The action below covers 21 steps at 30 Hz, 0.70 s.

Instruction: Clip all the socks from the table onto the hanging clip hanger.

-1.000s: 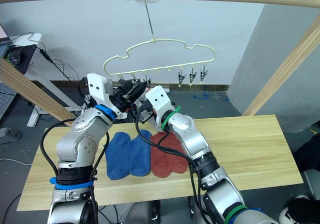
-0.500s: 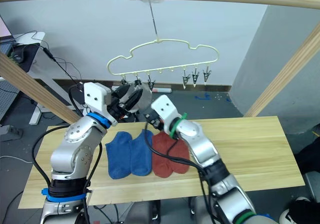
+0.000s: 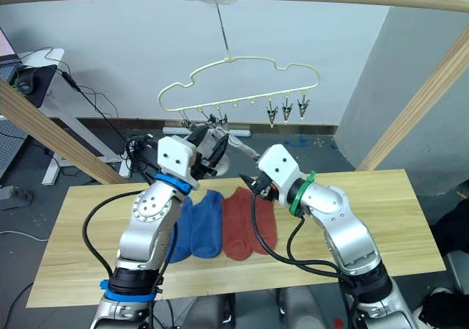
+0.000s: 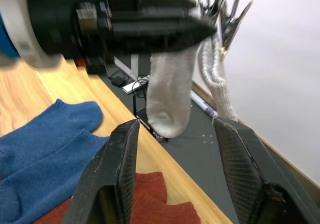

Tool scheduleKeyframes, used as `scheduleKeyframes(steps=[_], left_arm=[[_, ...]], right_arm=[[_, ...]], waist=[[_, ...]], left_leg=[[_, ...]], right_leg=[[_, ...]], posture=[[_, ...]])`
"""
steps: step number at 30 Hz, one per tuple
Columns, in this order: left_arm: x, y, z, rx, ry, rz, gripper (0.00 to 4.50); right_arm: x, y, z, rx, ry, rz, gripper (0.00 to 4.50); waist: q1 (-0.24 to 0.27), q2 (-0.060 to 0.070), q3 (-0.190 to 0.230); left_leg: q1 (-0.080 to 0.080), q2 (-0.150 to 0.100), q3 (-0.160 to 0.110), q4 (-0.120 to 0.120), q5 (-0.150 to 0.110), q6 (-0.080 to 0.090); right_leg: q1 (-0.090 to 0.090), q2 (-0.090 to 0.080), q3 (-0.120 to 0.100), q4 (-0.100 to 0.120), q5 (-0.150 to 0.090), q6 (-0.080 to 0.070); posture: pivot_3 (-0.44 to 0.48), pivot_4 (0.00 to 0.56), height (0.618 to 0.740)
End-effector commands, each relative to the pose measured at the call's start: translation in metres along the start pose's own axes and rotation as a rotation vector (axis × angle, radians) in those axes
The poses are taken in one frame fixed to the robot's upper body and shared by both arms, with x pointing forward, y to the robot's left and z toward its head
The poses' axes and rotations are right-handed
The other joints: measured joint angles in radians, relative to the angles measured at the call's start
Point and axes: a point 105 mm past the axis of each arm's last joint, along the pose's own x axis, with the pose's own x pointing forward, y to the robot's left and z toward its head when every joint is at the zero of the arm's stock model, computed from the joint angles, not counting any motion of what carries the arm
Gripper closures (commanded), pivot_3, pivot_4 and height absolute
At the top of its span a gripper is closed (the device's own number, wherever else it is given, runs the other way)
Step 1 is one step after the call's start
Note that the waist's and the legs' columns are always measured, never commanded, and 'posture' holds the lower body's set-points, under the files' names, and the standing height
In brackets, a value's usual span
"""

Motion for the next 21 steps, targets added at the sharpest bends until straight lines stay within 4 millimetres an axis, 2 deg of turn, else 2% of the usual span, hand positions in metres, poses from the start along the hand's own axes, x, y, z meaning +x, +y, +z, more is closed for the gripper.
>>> scheduleKeyframes(steps=[1, 4, 11, 21], left_arm=[[0.004, -0.002, 0.009, 0.021, -0.054, 0.020, 2.11], [0.006, -0.001, 0.008, 0.016, -0.054, 0.047, 2.80], [0.009, 0.008, 0.004, 0.021, -0.048, 0.140, 2.80], [0.010, 0.008, 0.000, -0.007, -0.046, 0.187, 2.80]], right_arm=[[-0.008, 0.000, 0.012, -0.012, -0.035, -0.001, 2.03], [-0.011, -0.005, 0.012, -0.009, -0.028, -0.019, 2.01], [-0.015, -0.012, 0.011, -0.009, -0.017, -0.036, 2.01], [-0.017, -0.018, 0.011, -0.010, -0.011, -0.053, 2.01]], waist=[[-0.007, 0.000, 0.000], [-0.012, 0.000, 0.000], [-0.014, 0.000, 0.000], [-0.014, -0.001, 0.000]], left_leg=[[0.000, 0.000, 0.000, 0.000, 0.000, 0.000], [0.000, 0.000, 0.000, 0.000, 0.000, 0.000], [0.000, 0.000, 0.000, 0.000, 0.000, 0.000], [0.000, 0.000, 0.000, 0.000, 0.000, 0.000]], right_leg=[[0.000, 0.000, 0.000, 0.000, 0.000, 0.000], [0.000, 0.000, 0.000, 0.000, 0.000, 0.000], [0.000, 0.001, 0.000, 0.000, 0.000, 0.000], [0.000, 0.001, 0.000, 0.000, 0.000, 0.000]], posture=[[-0.205, 0.291, 0.740], [-0.222, 0.292, 0.740], [-0.231, 0.291, 0.740], [-0.237, 0.292, 0.740]])
